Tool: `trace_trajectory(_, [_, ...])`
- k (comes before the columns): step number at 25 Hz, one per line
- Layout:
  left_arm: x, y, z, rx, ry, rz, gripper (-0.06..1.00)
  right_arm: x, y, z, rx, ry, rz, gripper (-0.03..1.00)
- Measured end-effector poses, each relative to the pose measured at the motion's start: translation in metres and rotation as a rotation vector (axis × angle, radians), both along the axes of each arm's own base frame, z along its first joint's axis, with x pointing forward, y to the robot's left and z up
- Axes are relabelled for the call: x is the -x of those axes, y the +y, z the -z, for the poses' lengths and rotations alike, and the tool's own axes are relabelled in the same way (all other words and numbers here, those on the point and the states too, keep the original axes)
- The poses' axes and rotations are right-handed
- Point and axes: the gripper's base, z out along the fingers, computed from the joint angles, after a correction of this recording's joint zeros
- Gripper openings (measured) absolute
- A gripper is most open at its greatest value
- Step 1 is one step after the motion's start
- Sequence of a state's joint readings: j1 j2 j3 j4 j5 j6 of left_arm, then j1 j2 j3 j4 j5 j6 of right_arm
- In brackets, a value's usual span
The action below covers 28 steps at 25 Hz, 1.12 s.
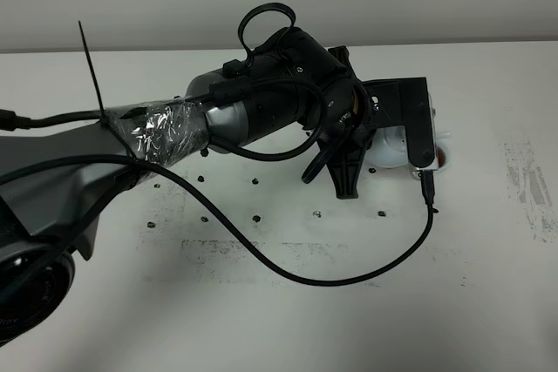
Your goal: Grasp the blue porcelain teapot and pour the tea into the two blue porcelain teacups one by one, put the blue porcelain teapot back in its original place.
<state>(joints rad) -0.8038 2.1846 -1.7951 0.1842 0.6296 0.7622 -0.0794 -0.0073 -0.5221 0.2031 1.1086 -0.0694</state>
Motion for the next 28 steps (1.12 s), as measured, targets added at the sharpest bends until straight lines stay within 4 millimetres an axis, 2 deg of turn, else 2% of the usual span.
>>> trace_trajectory(4, [0.008,-0.007,0.005,-0.033,0.017,0.059,0.07,0.0,0.0,0.0,0.0,0.0,0.0,0.45])
trace_trajectory(8, [0.015,-0.012,0.02,-0.075,0.061,0.091,0.07,0.0,0.0,0.0,0.0,0.0,0.0,0.45])
trace_trajectory(14, [0.015,-0.013,0.036,-0.101,0.098,0.091,0.07,0.0,0.0,0.0,0.0,0.0,0.0,0.45])
trace_trajectory(23, [0.016,-0.013,0.037,-0.09,0.11,0.086,0.07,0.0,0.0,0.0,0.0,0.0,0.0,0.45])
trace_trajectory(28, [0.016,-0.012,0.025,-0.067,0.098,0.081,0.07,0.0,0.0,0.0,0.0,0.0,0.0,0.45])
